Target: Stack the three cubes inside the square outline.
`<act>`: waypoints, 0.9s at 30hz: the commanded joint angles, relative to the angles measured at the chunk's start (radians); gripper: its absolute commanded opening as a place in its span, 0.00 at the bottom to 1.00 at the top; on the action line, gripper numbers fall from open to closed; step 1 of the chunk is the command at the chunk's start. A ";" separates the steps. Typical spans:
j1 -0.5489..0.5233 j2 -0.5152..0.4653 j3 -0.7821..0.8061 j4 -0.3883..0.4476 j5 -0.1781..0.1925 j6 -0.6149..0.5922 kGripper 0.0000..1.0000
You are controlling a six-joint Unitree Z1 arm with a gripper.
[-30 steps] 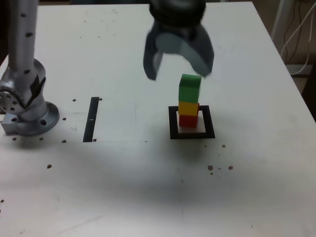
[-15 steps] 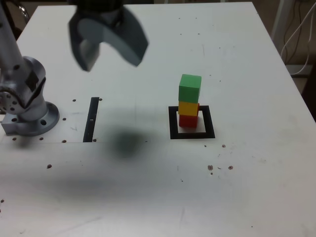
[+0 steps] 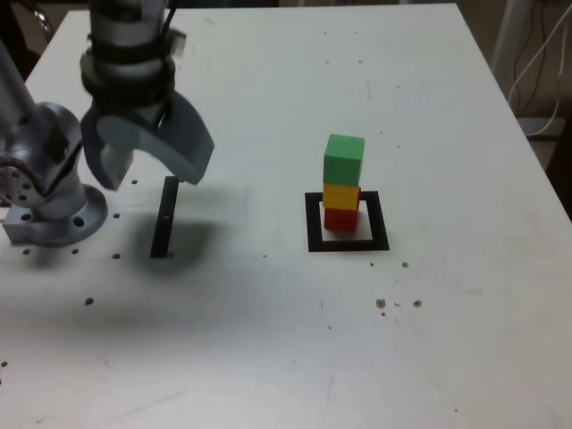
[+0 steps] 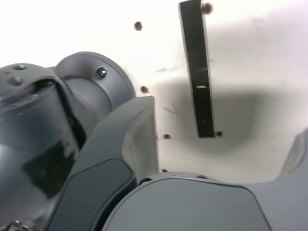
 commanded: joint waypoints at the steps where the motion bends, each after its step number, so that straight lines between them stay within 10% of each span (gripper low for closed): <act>1: 0.002 -0.008 0.012 -0.016 0.000 -0.008 0.99; 27: 0.031 0.055 0.037 -0.019 -0.001 -0.013 0.99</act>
